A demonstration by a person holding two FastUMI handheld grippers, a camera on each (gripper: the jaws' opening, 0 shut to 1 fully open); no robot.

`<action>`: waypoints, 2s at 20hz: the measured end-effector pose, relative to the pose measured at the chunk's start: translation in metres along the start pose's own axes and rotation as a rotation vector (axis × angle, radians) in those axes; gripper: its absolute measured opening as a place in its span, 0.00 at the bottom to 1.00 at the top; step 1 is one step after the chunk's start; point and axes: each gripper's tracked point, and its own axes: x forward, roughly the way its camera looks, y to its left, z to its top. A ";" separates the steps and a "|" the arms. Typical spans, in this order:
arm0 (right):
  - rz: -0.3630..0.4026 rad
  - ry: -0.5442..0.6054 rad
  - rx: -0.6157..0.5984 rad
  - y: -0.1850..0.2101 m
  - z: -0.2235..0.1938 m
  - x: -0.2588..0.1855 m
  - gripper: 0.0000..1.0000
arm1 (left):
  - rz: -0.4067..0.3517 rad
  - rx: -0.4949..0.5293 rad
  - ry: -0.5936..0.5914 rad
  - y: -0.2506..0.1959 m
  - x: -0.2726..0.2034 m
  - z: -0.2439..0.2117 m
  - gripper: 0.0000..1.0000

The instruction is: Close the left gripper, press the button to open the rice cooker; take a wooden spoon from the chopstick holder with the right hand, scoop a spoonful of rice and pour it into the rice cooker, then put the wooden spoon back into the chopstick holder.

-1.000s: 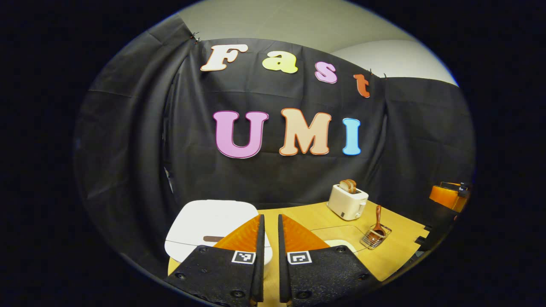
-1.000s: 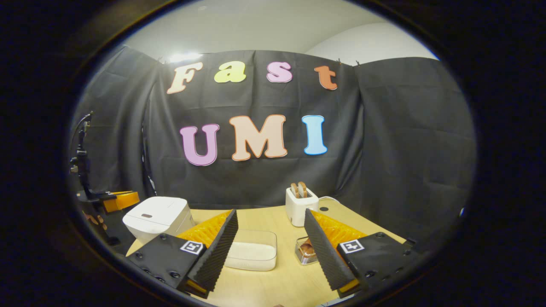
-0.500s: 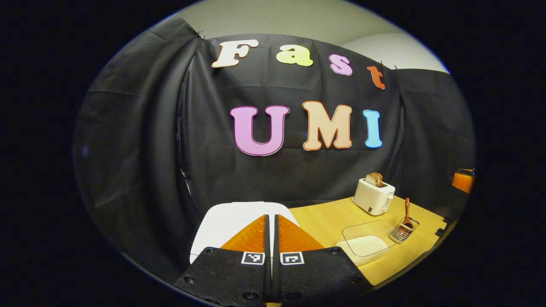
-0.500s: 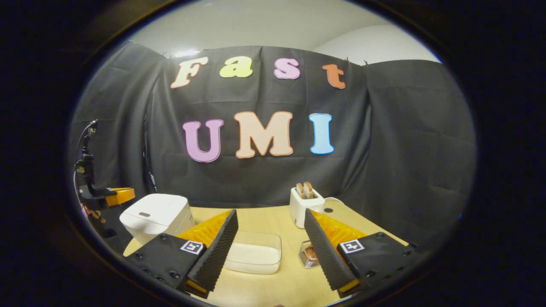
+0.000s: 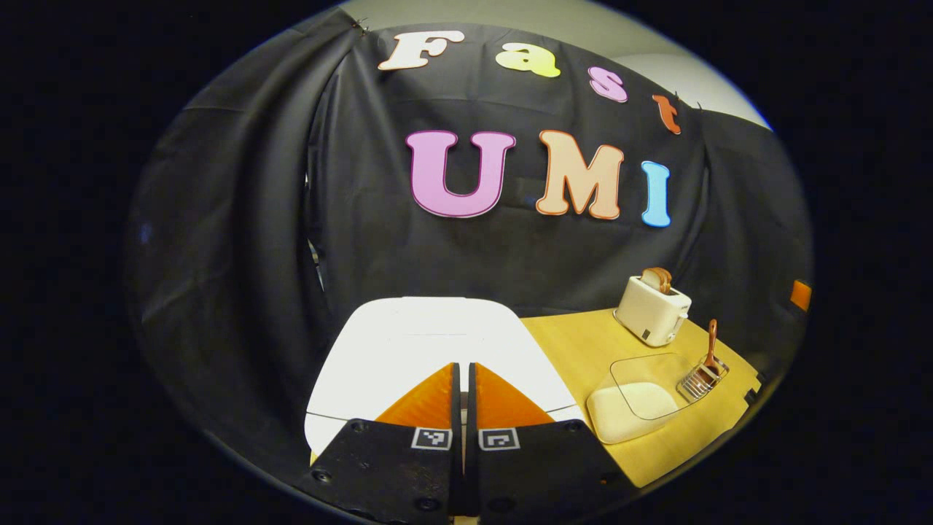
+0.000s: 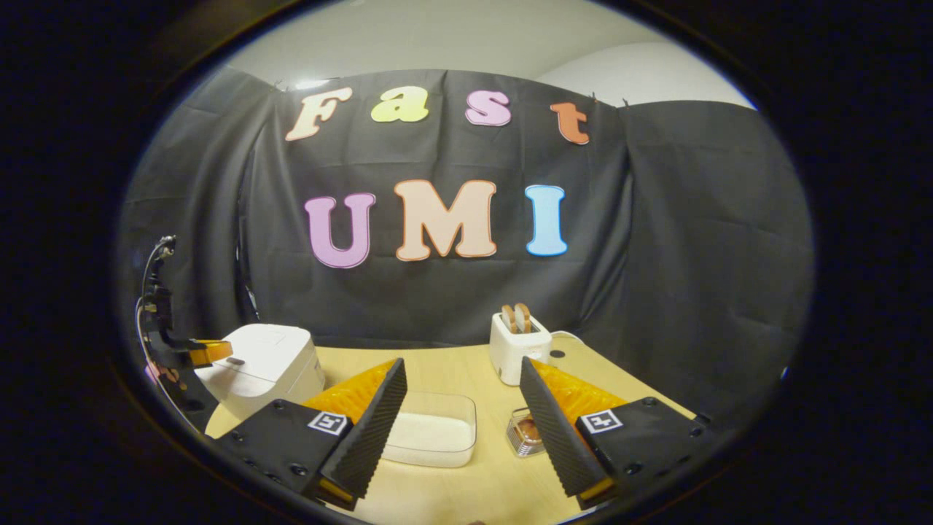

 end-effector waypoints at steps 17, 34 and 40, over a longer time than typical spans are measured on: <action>-0.026 0.032 -0.033 -0.027 -0.016 -0.007 0.99 | 0.066 0.026 -0.037 0.015 0.004 0.017 0.00; 0.032 0.106 -0.076 -0.102 -0.057 0.055 1.00 | 0.145 0.166 -0.307 -0.009 0.001 0.168 0.01; 0.111 0.150 -0.087 -0.123 -0.080 0.115 1.00 | 0.111 0.179 -0.300 -0.056 -0.026 0.177 0.36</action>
